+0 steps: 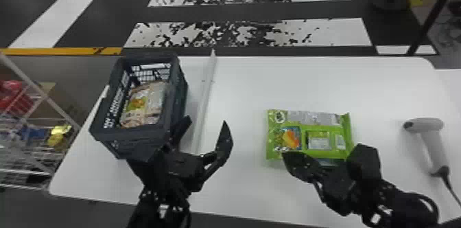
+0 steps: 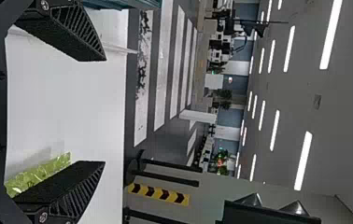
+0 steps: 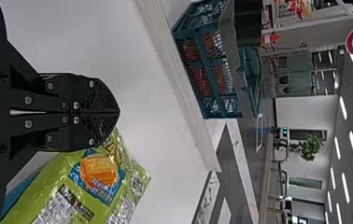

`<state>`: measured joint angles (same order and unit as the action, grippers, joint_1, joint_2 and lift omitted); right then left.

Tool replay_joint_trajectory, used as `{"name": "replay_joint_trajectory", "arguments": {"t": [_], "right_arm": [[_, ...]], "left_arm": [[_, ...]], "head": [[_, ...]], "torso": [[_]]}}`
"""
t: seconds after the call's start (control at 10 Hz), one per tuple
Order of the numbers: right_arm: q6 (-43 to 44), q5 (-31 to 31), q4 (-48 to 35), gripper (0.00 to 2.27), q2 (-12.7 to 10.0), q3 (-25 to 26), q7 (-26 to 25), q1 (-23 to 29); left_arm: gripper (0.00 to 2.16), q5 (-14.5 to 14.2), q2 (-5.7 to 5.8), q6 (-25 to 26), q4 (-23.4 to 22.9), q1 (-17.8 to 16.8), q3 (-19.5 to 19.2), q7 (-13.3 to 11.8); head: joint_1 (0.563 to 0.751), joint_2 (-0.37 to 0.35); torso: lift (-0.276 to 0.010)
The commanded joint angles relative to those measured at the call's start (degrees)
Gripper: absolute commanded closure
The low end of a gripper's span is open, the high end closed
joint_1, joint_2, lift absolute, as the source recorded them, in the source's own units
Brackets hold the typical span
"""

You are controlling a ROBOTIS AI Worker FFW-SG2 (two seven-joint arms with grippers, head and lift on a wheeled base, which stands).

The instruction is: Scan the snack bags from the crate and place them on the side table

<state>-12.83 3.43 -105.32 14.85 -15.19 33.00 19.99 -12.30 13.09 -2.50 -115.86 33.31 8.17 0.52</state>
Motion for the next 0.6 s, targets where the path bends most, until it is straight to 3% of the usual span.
{"name": "replay_joint_trajectory", "arguments": {"t": [0.0,0.5], "right_arm": [[-0.1,1.1,2.0,2.26,0.0,-1.9,0.2,-1.7],[-2.6,2.6,14.1,2.26,-1.2,-7.8,-0.8,-11.6]], "left_arm": [[0.09,0.0,-0.09,0.0,0.0,0.0,0.0,0.0],[0.09,0.0,-0.17,0.0,-0.2,0.0,-0.1,0.0]], "head": [[0.695,0.182],[0.695,0.219]], "torso": [[-0.081],[-0.081]]}}
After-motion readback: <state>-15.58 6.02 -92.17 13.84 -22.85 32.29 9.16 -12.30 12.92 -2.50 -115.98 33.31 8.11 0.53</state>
